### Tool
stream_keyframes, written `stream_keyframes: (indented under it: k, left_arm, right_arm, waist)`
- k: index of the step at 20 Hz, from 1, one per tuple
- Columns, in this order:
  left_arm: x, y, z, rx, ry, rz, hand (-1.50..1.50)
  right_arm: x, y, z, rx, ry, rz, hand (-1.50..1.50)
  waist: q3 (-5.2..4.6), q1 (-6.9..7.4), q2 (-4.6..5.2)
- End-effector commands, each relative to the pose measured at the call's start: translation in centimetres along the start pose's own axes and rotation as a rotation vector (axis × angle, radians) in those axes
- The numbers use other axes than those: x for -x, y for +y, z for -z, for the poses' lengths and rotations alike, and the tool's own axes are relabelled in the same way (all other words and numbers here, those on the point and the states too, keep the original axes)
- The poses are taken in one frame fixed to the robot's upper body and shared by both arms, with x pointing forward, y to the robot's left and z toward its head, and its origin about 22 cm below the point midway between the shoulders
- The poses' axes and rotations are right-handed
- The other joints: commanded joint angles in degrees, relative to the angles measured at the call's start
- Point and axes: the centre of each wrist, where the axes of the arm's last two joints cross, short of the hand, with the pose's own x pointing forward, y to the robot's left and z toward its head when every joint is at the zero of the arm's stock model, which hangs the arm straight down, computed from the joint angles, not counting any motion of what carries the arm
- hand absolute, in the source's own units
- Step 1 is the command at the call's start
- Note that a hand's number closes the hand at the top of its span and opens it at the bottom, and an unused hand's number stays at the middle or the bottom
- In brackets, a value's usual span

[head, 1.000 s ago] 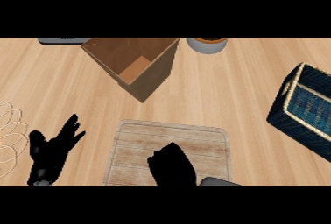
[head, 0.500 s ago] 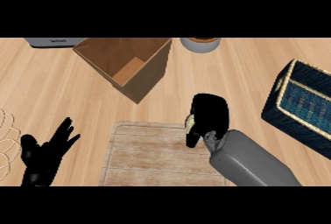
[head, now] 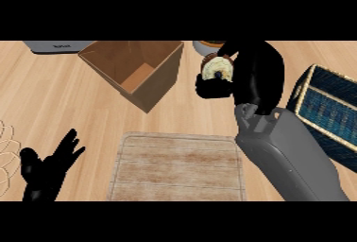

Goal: Pick the cupcake from the cutting board and place it in the basket

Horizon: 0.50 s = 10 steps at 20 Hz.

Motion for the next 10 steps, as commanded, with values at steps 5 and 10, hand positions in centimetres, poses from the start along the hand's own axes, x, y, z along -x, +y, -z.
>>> stream_keyframes:
  k: [5,10]
  left_arm:
    - [2.3,-0.8,-0.5,-0.003,0.144,0.020,0.00]
    - [2.8,-0.3,0.0,-0.002,0.138,0.018,0.00]
  right_arm:
    - [-2.9,-8.8,2.3,0.331,0.256,0.163,1.50]
    - [-2.8,-13.5,3.1,0.437,0.295,0.151,1.50]
  waist:
    - [-0.66,0.33,0.49]
    - [-0.69,0.15,0.65]
